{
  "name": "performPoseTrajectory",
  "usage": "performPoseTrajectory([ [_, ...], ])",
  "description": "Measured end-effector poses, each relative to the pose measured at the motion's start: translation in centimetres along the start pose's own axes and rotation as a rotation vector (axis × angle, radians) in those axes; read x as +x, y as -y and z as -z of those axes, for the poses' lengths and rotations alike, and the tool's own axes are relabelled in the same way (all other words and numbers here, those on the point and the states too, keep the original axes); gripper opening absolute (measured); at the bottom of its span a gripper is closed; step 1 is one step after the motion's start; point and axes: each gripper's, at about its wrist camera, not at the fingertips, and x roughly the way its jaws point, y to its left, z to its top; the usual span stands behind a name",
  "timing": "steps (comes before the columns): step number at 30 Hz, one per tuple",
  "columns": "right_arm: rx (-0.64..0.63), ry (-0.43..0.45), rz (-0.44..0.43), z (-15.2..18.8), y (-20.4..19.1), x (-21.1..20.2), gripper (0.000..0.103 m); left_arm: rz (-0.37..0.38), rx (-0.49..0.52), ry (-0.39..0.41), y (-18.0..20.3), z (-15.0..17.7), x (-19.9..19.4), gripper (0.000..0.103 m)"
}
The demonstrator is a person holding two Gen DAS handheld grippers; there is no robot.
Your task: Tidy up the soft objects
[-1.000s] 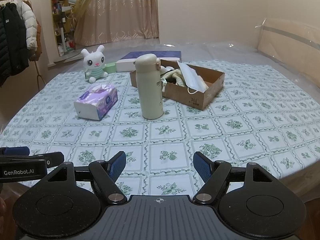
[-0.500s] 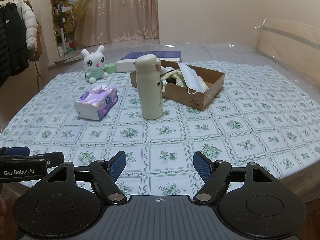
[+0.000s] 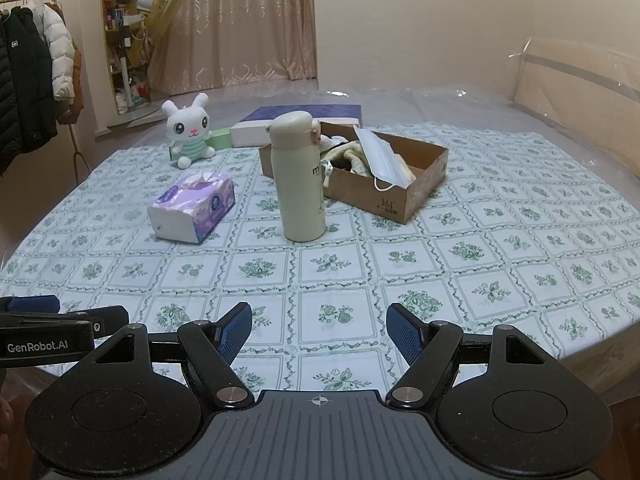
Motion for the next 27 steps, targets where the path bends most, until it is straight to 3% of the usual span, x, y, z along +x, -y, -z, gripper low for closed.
performPoseTrajectory([
  [27,0.0,0.0,0.0,0.02,-0.07,-0.01,0.074,0.003,-0.001,0.002,0.15,-0.13,-0.1,0.094],
])
